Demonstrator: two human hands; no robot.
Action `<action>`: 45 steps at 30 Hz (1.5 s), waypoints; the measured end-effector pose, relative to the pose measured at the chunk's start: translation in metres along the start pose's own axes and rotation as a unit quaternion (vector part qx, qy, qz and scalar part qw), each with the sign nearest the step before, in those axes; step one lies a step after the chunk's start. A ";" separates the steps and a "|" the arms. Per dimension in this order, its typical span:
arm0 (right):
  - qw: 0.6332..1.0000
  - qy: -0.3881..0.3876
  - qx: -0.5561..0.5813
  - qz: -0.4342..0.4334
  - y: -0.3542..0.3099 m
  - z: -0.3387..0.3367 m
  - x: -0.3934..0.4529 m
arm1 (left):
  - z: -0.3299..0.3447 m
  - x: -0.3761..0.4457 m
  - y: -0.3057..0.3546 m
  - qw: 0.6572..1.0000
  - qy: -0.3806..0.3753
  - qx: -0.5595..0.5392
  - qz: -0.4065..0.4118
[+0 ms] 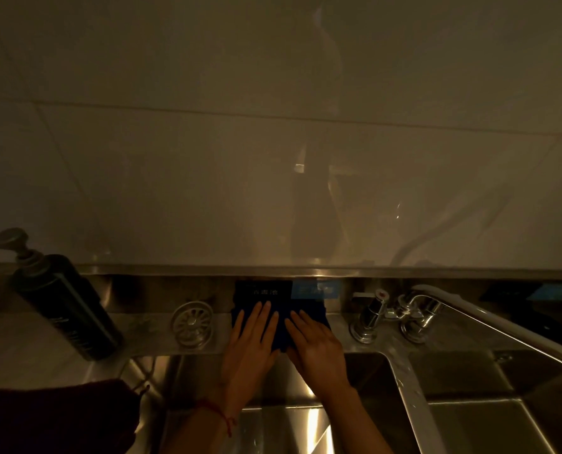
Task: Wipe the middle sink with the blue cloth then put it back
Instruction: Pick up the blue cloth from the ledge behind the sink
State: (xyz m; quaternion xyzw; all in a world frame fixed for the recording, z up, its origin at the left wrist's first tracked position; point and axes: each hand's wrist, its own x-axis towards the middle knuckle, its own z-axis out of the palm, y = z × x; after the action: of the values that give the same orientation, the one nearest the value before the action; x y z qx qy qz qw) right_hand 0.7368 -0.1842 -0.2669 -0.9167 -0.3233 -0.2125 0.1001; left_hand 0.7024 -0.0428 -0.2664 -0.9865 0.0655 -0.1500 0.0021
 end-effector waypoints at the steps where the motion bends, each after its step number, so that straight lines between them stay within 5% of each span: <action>1: 1.000 0.005 0.003 0.001 0.000 -0.001 0.000 | 0.000 0.001 0.000 1.000 0.002 -0.001 0.005; 9: 0.999 0.025 0.026 0.006 -0.002 -0.004 -0.004 | 0.000 0.003 -0.002 1.000 0.019 0.004 0.018; 15: 0.999 0.019 0.027 0.008 -0.006 -0.004 -0.013 | 0.008 -0.010 0.000 0.990 0.137 0.018 0.019; 22: 0.999 0.016 0.029 0.006 -0.009 -0.003 -0.026 | -0.003 -0.024 0.004 0.998 0.034 0.054 0.020; 31: 1.000 -0.015 0.011 0.017 -0.016 0.000 -0.035 | 0.001 -0.036 0.002 0.992 0.094 0.089 0.007; 45: 1.000 -0.002 -0.029 0.012 -0.018 0.010 -0.019 | -0.014 -0.034 -0.005 0.999 -0.042 -0.024 0.008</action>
State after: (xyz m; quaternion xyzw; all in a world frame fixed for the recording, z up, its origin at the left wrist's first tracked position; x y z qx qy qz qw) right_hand 0.7151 -0.1773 -0.2839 -0.9235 -0.3059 -0.2188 0.0758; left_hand 0.6667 -0.0336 -0.2625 -0.9912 0.0767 -0.1067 -0.0177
